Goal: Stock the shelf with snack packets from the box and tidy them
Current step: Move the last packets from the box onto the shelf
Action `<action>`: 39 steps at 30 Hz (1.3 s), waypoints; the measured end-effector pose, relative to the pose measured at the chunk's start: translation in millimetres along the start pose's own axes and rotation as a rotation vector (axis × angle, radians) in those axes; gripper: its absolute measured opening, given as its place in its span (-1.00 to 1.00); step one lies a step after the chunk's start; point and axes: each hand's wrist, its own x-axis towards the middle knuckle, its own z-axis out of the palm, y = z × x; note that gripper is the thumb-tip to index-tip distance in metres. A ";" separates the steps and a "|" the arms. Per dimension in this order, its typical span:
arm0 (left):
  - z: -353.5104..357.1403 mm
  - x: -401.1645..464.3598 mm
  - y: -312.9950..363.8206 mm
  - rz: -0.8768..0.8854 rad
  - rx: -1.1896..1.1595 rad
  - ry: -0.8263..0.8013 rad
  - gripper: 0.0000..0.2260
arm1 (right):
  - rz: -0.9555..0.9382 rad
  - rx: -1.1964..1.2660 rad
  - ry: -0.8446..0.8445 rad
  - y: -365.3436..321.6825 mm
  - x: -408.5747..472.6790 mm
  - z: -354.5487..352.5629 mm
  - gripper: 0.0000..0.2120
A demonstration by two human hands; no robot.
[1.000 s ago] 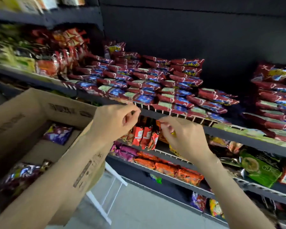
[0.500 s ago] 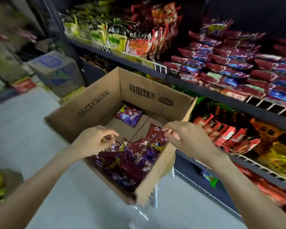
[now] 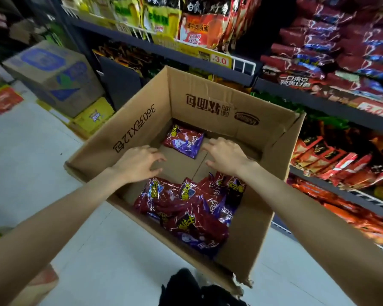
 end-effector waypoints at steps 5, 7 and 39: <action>17.7 39.1 -28.5 0.006 0.060 0.029 -0.59 | 0.144 0.015 -0.087 2.4 35.9 33.6 -0.58; 28.8 65.7 -38.0 0.030 0.072 -0.001 -0.54 | 0.153 -0.013 -0.094 6.3 46.1 50.5 -0.59; 171.3 210.2 -77.5 0.006 -0.120 -0.357 -0.13 | 0.886 0.439 -0.280 76.0 76.0 182.5 -0.10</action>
